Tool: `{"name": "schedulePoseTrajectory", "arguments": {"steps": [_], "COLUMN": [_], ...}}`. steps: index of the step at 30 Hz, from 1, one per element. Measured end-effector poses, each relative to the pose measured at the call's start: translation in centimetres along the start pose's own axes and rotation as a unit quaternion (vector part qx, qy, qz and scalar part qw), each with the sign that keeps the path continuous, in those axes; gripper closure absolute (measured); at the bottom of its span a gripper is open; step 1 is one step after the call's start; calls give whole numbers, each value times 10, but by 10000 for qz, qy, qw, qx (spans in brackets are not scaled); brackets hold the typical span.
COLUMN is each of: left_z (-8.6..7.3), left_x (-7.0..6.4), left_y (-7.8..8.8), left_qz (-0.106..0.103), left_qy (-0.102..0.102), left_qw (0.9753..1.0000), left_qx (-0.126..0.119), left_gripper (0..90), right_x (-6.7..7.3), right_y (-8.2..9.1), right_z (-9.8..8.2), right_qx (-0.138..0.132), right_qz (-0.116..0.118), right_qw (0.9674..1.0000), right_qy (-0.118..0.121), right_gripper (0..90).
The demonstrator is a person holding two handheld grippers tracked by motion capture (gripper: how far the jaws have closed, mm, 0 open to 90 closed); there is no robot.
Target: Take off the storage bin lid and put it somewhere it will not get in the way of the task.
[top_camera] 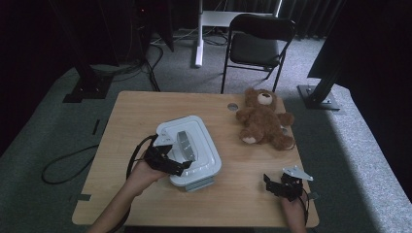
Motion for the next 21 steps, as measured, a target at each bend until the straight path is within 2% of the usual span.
{"name": "schedulePoseTrajectory", "arguments": {"steps": [7, 16, 18, 21], "left_z": [3, 10, 11, 12], "left_x": [-4, -8, -7, -8], "left_y": [-12, -22, -24, -26], "left_qz": [-24, 34, 109, 109], "left_qy": [-11, 186, 215, 206], "left_qw": [10000, 9998, 9997, 9997], "left_qx": [54, -17, -43, -43], "left_gripper": [5, 6, 56, 56], "right_x": [0, -1, -1, -1], "right_y": [0, 0, 0, 0], "right_z": [0, 0, 0, 0], "right_qx": [-11, -11, -10, -10], "right_qz": [18, 29, 29, 24], "right_qw": [10000, 10000, 10000, 10000], "right_qy": [-12, -34, -30, -52], "right_gripper": [125, 125, 125, 125]}}
Point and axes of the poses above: each handheld gripper's, and its own axes: y roughly backward along the jaws, z roughly out of its top, x roughly to its left, the point moved 4 cm from there along -y, roughly forward along the jaws, and after that the axes turned 3 degrees about -x, right-handed, at the moved point
